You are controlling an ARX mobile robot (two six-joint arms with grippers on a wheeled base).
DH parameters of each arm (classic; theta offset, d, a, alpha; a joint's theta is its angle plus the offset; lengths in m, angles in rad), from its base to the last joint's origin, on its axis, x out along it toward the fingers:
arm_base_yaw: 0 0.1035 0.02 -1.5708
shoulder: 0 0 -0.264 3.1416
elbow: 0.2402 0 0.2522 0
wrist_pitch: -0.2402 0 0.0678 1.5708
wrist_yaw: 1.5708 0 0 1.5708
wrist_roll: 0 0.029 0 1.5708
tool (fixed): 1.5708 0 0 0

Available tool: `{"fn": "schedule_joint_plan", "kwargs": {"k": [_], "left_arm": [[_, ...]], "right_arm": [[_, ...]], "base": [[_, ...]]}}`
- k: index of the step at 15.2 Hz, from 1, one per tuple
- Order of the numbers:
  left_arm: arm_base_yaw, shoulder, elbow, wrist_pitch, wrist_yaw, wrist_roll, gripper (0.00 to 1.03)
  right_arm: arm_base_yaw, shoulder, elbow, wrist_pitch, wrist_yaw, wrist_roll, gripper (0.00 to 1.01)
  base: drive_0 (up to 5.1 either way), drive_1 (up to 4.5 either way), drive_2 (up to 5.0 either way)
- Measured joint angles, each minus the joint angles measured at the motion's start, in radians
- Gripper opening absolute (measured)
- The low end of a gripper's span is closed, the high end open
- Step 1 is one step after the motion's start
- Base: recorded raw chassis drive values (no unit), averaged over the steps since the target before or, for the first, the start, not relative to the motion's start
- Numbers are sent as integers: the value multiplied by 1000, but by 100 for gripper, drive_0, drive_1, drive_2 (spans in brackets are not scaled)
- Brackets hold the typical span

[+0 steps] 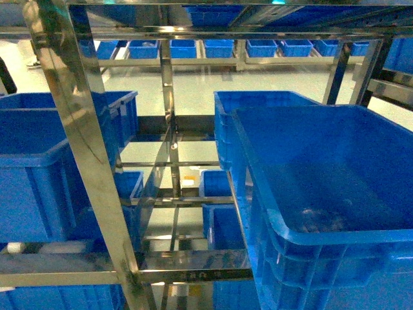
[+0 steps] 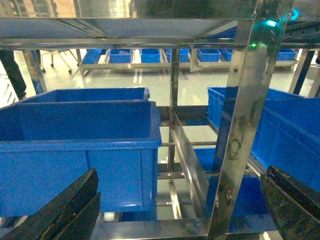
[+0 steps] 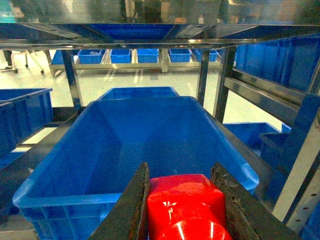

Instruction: Pick red block from blue box to shelf

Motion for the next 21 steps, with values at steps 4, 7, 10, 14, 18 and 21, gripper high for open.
{"fn": "schedule_joint_plan", "kwargs": {"k": [4, 7, 10, 14, 18, 21], "left_arm": [[0, 0, 0, 0, 0, 0, 98], [0, 0, 0, 0, 0, 0, 98], [0, 0, 0, 0, 0, 0, 98], [0, 0, 0, 0, 0, 0, 98], [0, 0, 0, 0, 0, 0, 98], [0, 0, 0, 0, 0, 0, 98]], "right_arm": [[0, 0, 0, 0, 0, 0, 28], [0, 0, 0, 0, 0, 0, 28], [0, 0, 0, 0, 0, 0, 28], [0, 0, 0, 0, 0, 0, 28], [0, 0, 0, 0, 0, 0, 28], [0, 0, 0, 0, 0, 0, 28]], "base": [[0, 0, 0], [0, 0, 0], [0, 0, 0], [0, 0, 0], [0, 0, 0], [0, 0, 0]]}}
